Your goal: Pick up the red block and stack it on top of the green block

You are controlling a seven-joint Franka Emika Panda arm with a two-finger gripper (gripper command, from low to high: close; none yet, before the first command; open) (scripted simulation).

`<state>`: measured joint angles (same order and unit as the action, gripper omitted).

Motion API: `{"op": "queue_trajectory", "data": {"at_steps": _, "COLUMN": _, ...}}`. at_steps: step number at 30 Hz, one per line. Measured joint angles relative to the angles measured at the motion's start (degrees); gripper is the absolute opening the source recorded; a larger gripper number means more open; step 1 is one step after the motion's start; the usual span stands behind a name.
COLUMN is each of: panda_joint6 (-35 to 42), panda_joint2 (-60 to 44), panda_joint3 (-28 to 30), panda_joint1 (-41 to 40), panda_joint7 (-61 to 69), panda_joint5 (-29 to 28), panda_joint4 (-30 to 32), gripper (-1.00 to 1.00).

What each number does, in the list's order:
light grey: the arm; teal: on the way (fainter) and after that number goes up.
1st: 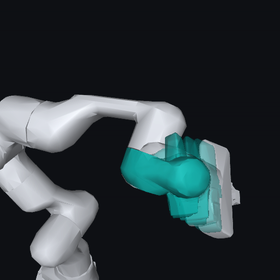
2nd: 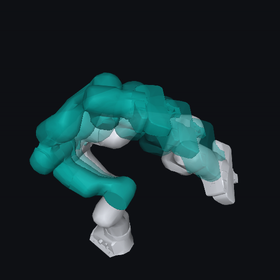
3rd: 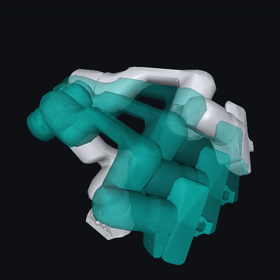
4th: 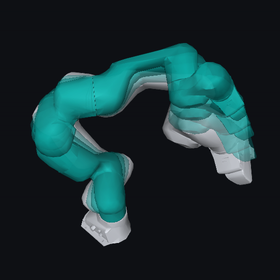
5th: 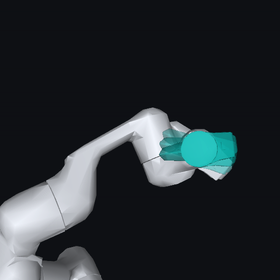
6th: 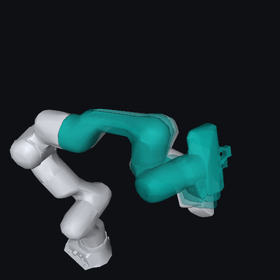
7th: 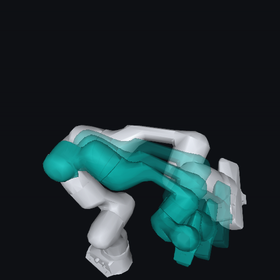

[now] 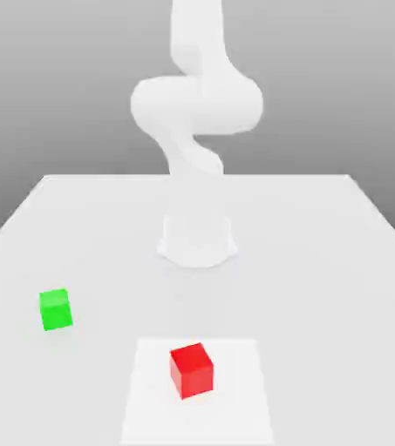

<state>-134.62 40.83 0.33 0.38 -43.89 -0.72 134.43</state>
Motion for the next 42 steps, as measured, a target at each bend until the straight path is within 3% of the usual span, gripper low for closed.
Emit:
{"op": "queue_trajectory", "data": {"at_steps": 11, "panda_joint6": -13.2, "panda_joint2": -23.4, "panda_joint3": 2.6, "panda_joint1": 1.8, "panda_joint7": 10.2, "panda_joint5": -1.8, "panda_joint4": 12.1, "gripper": 0.00}}
{"op": "queue_trajectory", "data": {"at_steps": 19, "panda_joint6": -22.6, "panda_joint2": -40.0, "panda_joint3": 3.7, "panda_joint1": 2.5, "panda_joint7": 19.9, "panda_joint5": 0.3, "panda_joint4": 20.8, "gripper": 0.00}}
{"op": "queue_trajectory", "data": {"at_steps": 26, "panda_joint6": -34.2, "panda_joint2": -54.6, "panda_joint3": 1.8, "panda_joint1": 1.2, "panda_joint7": 23.5, "panda_joint5": 3.4, "panda_joint4": 20.6, "gripper": 0.00}}
{"op": "queue_trajectory", "data": {"at_steps": 27, "panda_joint6": -35.2, "panda_joint2": -55.8, "panda_joint3": 1.6, "panda_joint1": 1.0, "panda_joint7": 23.7, "panda_joint5": 3.6, "panda_joint4": 20.4, "gripper": -1.00}}
{"op": "queue_trajectory", "data": {"at_steps": 34, "panda_joint6": -35.1, "panda_joint2": -55.7, "panda_joint3": 1.5, "panda_joint1": 0.9, "panda_joint7": 23.6, "panda_joint5": 3.4, "panda_joint4": 20.5, "gripper": -1.00}}
{"op": "queue_trajectory", "data": {"at_steps": 40, "panda_joint6": -25.7, "panda_joint2": -44.7, "panda_joint3": 2.3, "panda_joint1": 1.0, "panda_joint7": 22.1, "panda_joint5": 1.2, "panda_joint4": 22.1, "gripper": -1.00}}
{"op": "queue_trajectory", "data": {"at_steps": 42, "panda_joint6": -24.0, "panda_joint2": -41.8, "panda_joint3": 4.4, "panda_joint1": -3.6, "panda_joint7": 24.5, "panda_joint5": -0.7, "panda_joint4": 23.1, "gripper": -1.00}}
